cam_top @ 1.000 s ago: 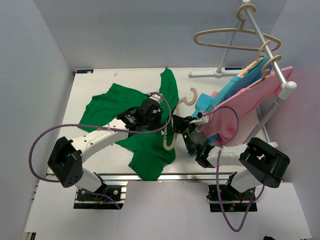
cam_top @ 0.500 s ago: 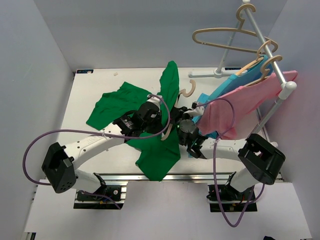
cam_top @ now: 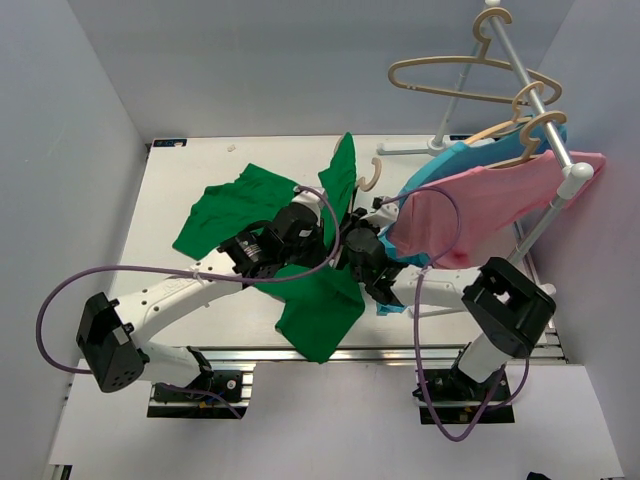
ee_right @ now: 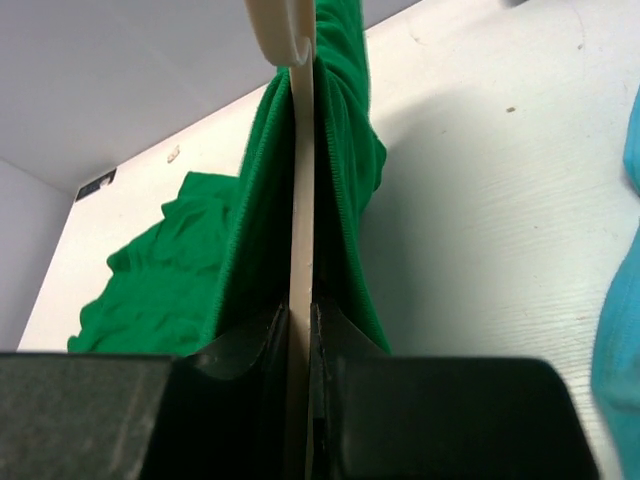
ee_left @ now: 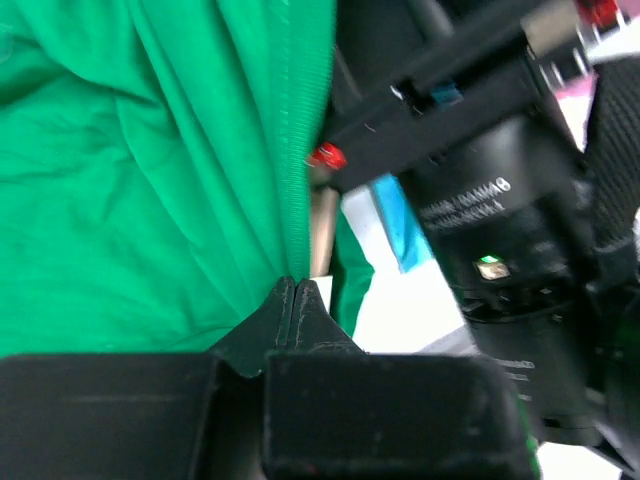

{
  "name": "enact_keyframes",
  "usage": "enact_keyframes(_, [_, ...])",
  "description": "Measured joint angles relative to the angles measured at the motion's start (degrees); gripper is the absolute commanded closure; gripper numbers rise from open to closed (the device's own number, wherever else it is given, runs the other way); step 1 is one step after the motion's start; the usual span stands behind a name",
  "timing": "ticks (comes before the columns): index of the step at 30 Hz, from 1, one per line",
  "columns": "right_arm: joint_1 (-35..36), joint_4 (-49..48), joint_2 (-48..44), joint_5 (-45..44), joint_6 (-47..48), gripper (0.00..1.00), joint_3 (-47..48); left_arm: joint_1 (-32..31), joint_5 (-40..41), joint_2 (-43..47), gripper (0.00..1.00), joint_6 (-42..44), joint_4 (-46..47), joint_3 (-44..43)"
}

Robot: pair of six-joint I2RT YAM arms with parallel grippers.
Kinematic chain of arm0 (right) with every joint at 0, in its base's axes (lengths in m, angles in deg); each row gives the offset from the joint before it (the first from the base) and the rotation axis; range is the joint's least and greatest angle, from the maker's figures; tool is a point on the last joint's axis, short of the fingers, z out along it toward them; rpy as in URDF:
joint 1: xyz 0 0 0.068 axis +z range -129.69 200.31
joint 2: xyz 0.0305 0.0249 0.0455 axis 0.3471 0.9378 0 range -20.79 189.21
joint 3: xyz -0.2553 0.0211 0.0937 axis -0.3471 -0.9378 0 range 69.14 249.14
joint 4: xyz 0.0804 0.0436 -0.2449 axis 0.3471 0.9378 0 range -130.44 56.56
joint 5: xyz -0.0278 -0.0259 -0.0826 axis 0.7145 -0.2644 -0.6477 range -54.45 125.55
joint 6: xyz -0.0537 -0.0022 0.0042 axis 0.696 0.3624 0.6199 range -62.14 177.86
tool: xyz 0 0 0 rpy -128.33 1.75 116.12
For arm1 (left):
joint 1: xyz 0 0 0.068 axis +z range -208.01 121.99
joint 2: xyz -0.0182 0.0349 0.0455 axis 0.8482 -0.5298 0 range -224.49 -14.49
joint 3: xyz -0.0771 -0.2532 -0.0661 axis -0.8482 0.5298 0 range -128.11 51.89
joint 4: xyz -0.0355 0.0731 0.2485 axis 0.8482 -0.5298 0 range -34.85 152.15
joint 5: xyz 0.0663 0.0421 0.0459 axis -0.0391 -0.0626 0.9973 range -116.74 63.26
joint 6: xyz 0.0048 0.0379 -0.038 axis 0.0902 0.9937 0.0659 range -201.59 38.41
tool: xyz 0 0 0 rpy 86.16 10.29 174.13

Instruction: Place the t-shirt on the hanger

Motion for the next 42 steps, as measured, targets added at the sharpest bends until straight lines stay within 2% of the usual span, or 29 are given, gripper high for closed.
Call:
enact_keyframes(5, [-0.7,0.42,-8.13,6.03,2.84,1.0,-7.08,-0.61,4.59,-0.68,1.0,-0.22,-2.49,-2.86])
enact_keyframes(10, [-1.01,1.75,-19.04,12.85,5.81,1.0,-13.51,-0.7,7.15,-5.18,0.99,-0.31,-2.69,-6.88])
enact_keyframes(12, [-1.01,2.16,-22.21,15.15,6.97,1.0,-15.69,-0.7,7.08,-6.91,0.84,0.0,-2.21,-7.65])
enact_keyframes(13, [-1.01,3.06,-23.61,16.26,7.48,1.0,-16.59,-0.7,6.8,-7.56,0.58,0.42,-1.95,-7.72])
enact_keyframes(16, [-1.03,6.21,-26.4,19.74,9.42,1.0,-17.75,-0.7,5.18,-8.2,0.02,2.19,-1.38,-7.72])
enact_keyframes(22, [-1.03,14.95,-31.21,26.18,15.67,1.0,-16.94,-0.26,7.45,-7.13,0.02,4.55,-1.22,-8.24])
enact_keyframes(24, [-1.03,18.36,-33.0,27.98,17.55,1.0,-15.98,1.68,7.91,-6.32,0.02,5.57,-1.27,-9.22])
enact_keyframes(25, [-1.03,19.8,-34.1,28.83,18.47,1.0,-15.67,3.28,7.8,-5.9,0.02,5.77,-1.16,-9.66])
enact_keyframes(30, [-1.03,25.59,-40.15,32.65,21.99,1.0,-15.28,19.3,5.86,-4.44,0.02,10.12,1.68,-12.02])
enact_keyframes(32, [-1.03,28.24,-41.57,34.34,23.02,1.0,-14.38,22.21,5.31,-4.44,0.02,14.38,3.5,-12.11])
enact_keyframes(35, [-1.03,32.52,-42.42,36.06,23.82,1.0,-11.85,25.75,-2.69,-4.68,0.02,21.03,5.62,-11.98])
enact_keyframes(42, [-1.03,37.99,-44.65,36.54,23.93,1.0,-7.48,44.13,-36.13,-6.05,0.02,28.06,18.8,-3.23])
